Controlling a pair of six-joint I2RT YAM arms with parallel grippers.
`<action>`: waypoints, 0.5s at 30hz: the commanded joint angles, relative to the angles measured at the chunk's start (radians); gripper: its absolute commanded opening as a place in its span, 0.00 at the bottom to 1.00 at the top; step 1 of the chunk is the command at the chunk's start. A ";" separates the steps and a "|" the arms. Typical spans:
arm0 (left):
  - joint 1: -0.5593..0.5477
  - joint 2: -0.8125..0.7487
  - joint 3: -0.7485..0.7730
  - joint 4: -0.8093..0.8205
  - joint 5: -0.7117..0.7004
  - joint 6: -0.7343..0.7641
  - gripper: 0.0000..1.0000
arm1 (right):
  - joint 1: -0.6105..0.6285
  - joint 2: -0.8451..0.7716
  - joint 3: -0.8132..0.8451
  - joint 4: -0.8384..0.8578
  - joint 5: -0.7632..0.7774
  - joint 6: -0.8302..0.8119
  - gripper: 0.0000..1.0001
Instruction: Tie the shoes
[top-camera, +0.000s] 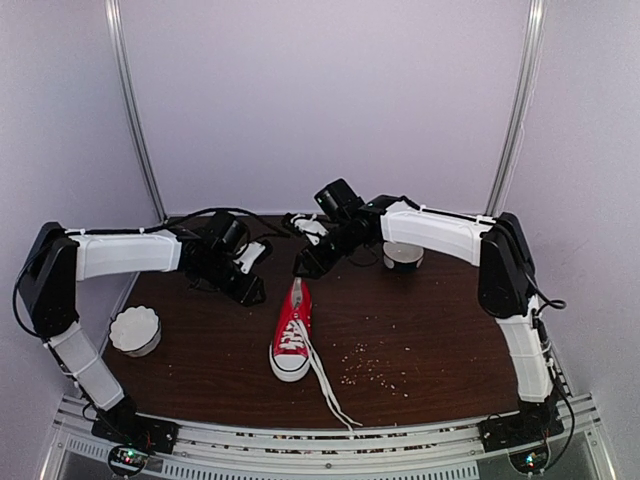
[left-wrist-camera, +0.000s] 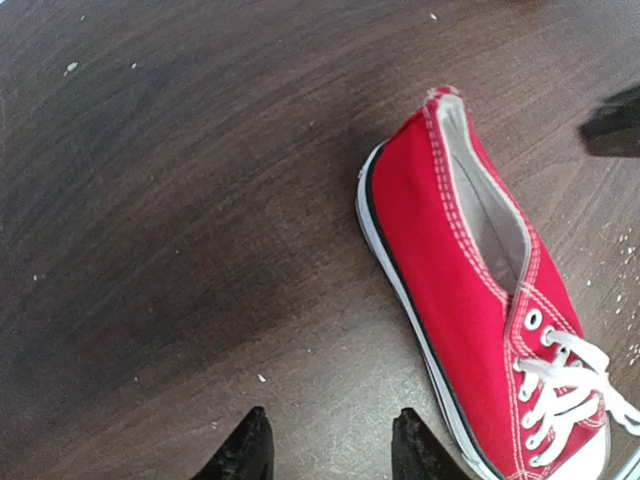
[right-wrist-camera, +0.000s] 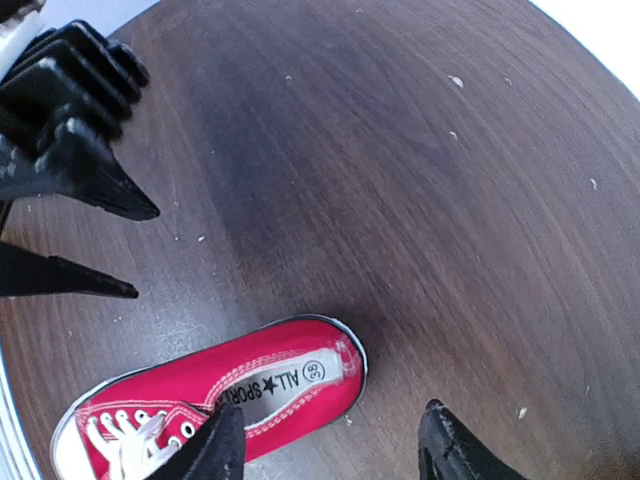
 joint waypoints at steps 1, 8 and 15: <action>-0.015 0.018 -0.006 -0.009 0.026 -0.094 0.41 | -0.007 -0.204 -0.195 0.157 0.091 0.135 0.61; -0.062 0.113 0.015 -0.028 0.029 -0.115 0.40 | 0.009 -0.326 -0.547 0.264 0.251 0.450 0.54; -0.085 0.193 0.094 -0.033 0.026 -0.106 0.40 | 0.091 -0.257 -0.599 0.291 0.288 0.575 0.50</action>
